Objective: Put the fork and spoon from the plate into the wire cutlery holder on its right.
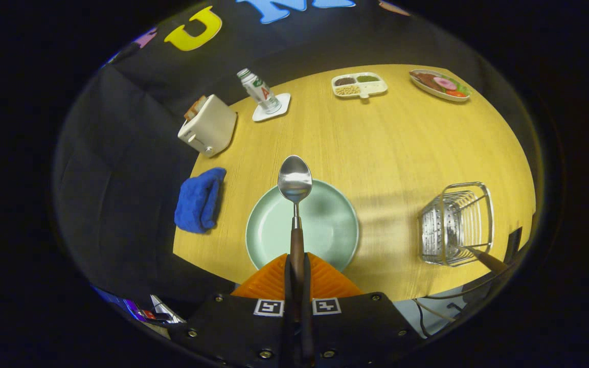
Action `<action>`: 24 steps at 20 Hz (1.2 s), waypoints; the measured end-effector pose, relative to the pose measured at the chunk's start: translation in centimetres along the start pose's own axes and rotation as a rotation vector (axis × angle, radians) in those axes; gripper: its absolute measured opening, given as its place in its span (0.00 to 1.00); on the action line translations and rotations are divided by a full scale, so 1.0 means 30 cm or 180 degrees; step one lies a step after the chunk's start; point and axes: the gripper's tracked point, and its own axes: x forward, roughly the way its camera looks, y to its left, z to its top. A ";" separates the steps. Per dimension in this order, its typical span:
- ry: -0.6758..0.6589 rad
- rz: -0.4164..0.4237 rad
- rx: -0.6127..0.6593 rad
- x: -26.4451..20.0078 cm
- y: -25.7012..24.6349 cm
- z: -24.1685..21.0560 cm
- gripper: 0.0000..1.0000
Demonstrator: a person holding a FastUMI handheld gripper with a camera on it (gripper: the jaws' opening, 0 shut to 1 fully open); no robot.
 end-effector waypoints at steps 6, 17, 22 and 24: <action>-0.0154 -0.0559 0.0416 -0.202 -0.259 0.014 0.06; 0.0477 -0.0919 0.1159 -0.257 -0.386 -0.167 0.06; 0.0664 -0.0955 0.1349 -0.237 -0.396 -0.177 0.06; 0.0648 -0.1004 0.1317 -0.244 -0.403 -0.159 0.09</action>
